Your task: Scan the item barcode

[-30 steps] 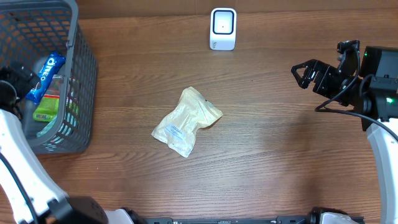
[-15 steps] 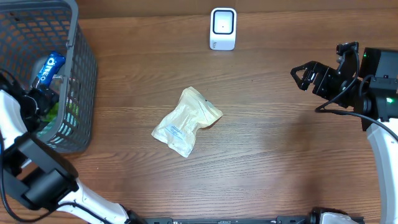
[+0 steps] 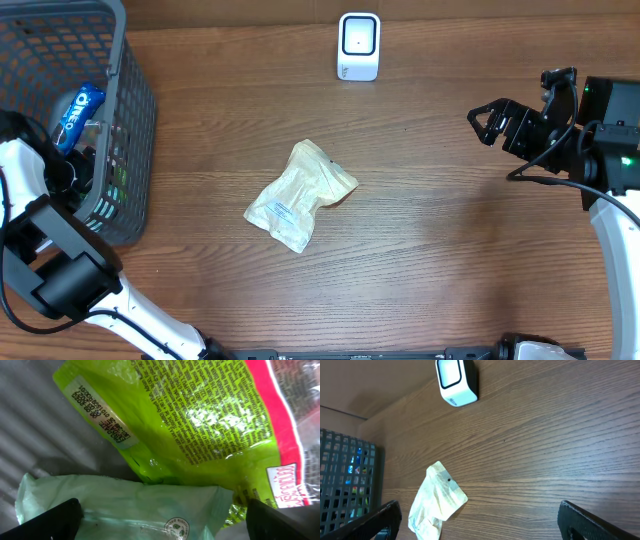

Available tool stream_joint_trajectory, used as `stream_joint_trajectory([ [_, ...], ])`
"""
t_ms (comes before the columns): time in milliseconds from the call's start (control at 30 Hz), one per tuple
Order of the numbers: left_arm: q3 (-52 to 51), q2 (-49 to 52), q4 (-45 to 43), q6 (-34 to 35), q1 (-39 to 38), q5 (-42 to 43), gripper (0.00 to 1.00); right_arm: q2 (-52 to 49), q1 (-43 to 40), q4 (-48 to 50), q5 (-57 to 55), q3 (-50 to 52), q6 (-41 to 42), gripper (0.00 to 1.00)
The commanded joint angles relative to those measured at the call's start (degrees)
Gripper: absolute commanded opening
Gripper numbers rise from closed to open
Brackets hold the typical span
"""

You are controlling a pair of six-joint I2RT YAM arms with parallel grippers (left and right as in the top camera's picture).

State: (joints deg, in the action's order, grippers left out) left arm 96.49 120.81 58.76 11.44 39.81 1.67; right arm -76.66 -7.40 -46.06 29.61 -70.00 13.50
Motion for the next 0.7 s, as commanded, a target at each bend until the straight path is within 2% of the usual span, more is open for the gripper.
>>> stream_joint_trajectory([
  [0,-1.4,4.3,1.4,-0.3,0.1,-2.0,0.93,0.0,0.3,0.3,0.1,-1.7,-0.2,1.0],
  [33,-1.5,4.5,1.3,-0.3,0.1,-2.1,0.89,0.0,0.3,0.2,0.1,-1.7,-0.2,1.0],
  [233,-1.5,4.5,1.3,-0.3,-0.1,-2.1,0.54,0.0,0.3,-0.1,0.1,-1.7,-0.2,1.0],
  [367,-1.5,4.5,1.5,-0.3,-0.1,-2.1,0.11,0.0,0.3,-0.2,0.1,-1.7,-0.2,1.0],
  [400,-1.5,4.5,1.6,-0.3,-0.1,-2.1,0.04,0.0,0.3,-0.2,0.1,-1.7,-0.2,1.0],
  [533,-1.0,4.4,2.3,0.6,-0.1,-1.3,0.04,0.0,0.3,-0.2,0.1,-1.7,-0.2,1.0],
  [667,4.2,4.2,6.7,0.2,-0.1,0.7,0.04,0.0,0.3,-0.1,0.1,-1.7,-0.2,1.0],
])
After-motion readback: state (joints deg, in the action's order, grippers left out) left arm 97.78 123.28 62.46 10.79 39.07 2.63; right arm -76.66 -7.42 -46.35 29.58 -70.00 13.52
